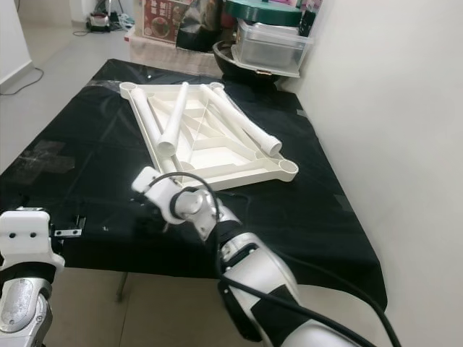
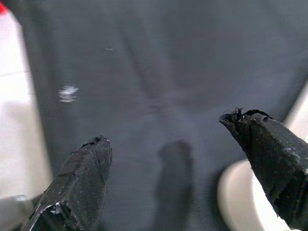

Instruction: Building children table

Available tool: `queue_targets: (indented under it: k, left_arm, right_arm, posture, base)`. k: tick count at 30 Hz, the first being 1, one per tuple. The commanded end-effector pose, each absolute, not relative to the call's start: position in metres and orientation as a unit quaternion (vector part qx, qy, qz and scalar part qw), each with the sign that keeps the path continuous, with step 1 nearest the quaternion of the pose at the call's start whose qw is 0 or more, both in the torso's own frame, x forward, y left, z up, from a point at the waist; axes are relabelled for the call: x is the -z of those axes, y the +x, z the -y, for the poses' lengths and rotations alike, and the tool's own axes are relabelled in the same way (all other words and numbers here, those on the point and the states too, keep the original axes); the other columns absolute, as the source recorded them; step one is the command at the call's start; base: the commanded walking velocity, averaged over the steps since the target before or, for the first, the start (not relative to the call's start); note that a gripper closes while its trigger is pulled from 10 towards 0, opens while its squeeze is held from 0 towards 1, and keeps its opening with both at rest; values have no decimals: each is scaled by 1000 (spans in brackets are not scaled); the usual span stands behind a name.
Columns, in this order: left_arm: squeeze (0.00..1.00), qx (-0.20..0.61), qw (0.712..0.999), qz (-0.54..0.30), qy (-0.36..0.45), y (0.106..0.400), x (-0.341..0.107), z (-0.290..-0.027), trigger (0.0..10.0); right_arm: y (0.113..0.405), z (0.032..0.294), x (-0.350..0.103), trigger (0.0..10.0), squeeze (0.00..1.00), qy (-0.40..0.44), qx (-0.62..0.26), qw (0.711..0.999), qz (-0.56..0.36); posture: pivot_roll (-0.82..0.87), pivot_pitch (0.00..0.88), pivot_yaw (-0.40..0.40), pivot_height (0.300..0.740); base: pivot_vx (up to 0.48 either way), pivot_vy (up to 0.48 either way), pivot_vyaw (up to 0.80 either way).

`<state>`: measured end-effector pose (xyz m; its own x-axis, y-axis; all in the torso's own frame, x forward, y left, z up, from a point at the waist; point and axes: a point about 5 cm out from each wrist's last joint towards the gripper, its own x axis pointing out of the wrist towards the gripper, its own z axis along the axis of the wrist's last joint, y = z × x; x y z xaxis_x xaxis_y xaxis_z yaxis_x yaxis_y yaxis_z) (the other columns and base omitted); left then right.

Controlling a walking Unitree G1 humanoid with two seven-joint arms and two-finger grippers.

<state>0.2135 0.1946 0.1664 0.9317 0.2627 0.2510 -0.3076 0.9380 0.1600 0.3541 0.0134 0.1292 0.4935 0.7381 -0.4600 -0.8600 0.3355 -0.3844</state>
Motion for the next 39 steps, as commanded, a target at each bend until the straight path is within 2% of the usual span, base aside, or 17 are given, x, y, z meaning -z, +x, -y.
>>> queue_targets:
  k: [1, 3, 6, 7, 8, 9, 11, 12, 14, 16, 19, 24, 26, 28, 32, 35, 39]
  left_arm:
    - [0, -140, 979, 108, 103, 214, -163, -192, 10000]
    - [0, -141, 979, 106, 104, 213, -162, -193, 10000]
    - [0, -142, 979, 103, 104, 213, -161, -192, 10000]
    - [0, -142, 979, 103, 104, 213, -161, -192, 10000]
    - [0, -142, 979, 103, 104, 213, -161, -192, 10000]
    - [0, -143, 979, 103, 104, 213, -161, -192, 10000]
    - [0, -143, 979, 103, 104, 213, -161, -192, 10000]
    - [0, -143, 979, 103, 104, 213, -161, -191, 10000]
    - [0, -143, 979, 103, 104, 213, -161, -191, 10000]
    - [0, -142, 979, 103, 103, 213, -161, -191, 10000]
    - [0, -141, 979, 103, 103, 213, -160, -191, 10000]
    - [0, -139, 980, 103, 103, 214, -160, -190, 10000]
    - [0, -138, 980, 103, 103, 214, -160, -190, 10000]
    - [0, -138, 980, 103, 103, 215, -160, -190, 10000]
    - [0, -139, 980, 103, 103, 215, -160, -191, 10000]
    - [0, -140, 979, 103, 102, 215, -160, -191, 10000]
    - [0, -139, 980, 103, 103, 216, -160, -190, 10000]
  right_arm:
    - [350, -8, -117, 10000, 0, -279, -500, 809, -136]
    - [347, -6, -109, 10000, 0, -270, -504, 803, -169]
    - [348, 3, -102, 10000, 0, -251, -480, 812, -217]
    - [353, 5, -108, 10000, 0, -227, -455, 835, -211]
    - [353, 5, -108, 10000, 0, -227, -455, 835, -211]
    - [363, 6, -123, 10000, 0, -173, -414, 874, -189]
    - [363, 6, -123, 10000, 0, -173, -414, 874, -189]
    - [373, 3, -146, 10000, 0, -89, -402, 899, -151]
    - [373, 3, -146, 10000, 0, -89, -402, 899, -151]
    - [374, -5, -163, 10000, 0, -45, -432, 893, -121]
    - [371, -10, -167, 10000, 0, -42, -459, 880, -114]
    - [371, -12, -168, 10000, 0, -42, -459, 880, -117]
    - [373, -8, -164, 10000, 0, -44, -432, 890, -138]
    - [379, 6, -155, 10000, 0, -35, -352, 919, -176]
    - [383, 15, -152, 10000, 0, -14, -300, 934, -193]
    - [383, 17, -150, 10000, 0, -6, -289, 936, -200]
    - [375, 9, -140, 10000, 0, 2, -308, 923, -232]
  posture:
    - [261, 0, -191, 740]
    - [261, 0, -192, 740]
    - [260, 0, -195, 740]
    - [259, 0, -197, 740]
    - [259, 0, -197, 740]
    - [258, 0, -195, 740]
    - [258, 0, -195, 740]
    - [253, 0, -192, 740]
    - [253, 0, -192, 740]
    - [252, 0, -189, 740]
    - [249, 0, -188, 740]
    - [247, 0, -186, 740]
    - [246, 0, -185, 740]
    - [250, 0, -190, 740]
    - [252, 0, -192, 740]
    - [251, 0, -193, 740]
    - [250, 0, -193, 740]
  base:
    - [0, 0, 0]
    - [0, 0, 0]
    - [0, 0, 0]
    - [0, 0, 0]
    - [0, 0, 0]
    - [0, 0, 0]
    - [0, 0, 0]
    - [0, 0, 0]
    - [0, 0, 0]
    - [0, 0, 0]
    - [0, 0, 0]
    - [0, 0, 0]
    - [0, 0, 0]
    - [0, 0, 0]
    - [0, 0, 0]
    - [0, 0, 0]
    - [0, 0, 0]
